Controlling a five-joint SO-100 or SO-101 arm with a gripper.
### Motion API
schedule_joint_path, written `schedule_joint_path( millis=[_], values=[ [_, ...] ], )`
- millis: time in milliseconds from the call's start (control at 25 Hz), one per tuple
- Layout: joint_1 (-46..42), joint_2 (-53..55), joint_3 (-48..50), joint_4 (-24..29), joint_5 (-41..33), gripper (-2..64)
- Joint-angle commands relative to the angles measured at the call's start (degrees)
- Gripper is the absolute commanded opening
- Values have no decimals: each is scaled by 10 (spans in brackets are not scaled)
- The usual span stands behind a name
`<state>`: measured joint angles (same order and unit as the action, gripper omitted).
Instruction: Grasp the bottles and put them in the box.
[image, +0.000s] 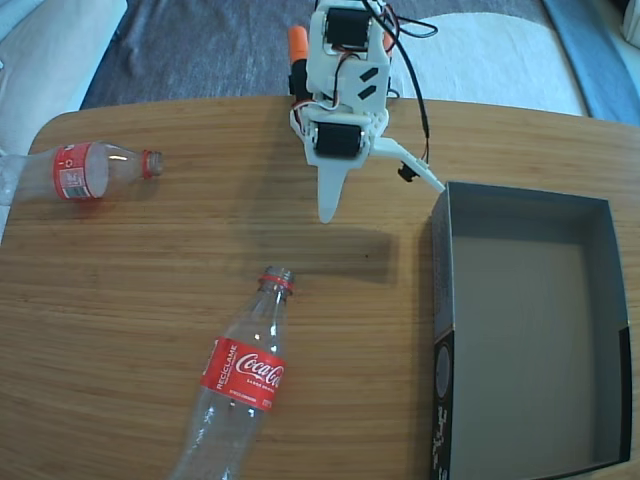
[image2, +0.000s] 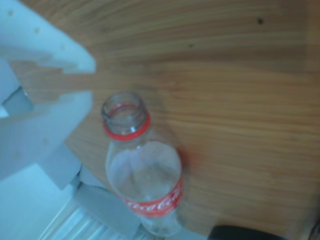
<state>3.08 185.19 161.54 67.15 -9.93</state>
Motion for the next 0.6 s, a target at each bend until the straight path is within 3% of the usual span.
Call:
schedule_joint_path(
  millis=[0,240,560],
  values=[
    [2,5,-5,0,-1,-1],
    [-3,2,-6,-7,4,-3],
    [3,-33,-99,-8,-1,-3]
  ],
)
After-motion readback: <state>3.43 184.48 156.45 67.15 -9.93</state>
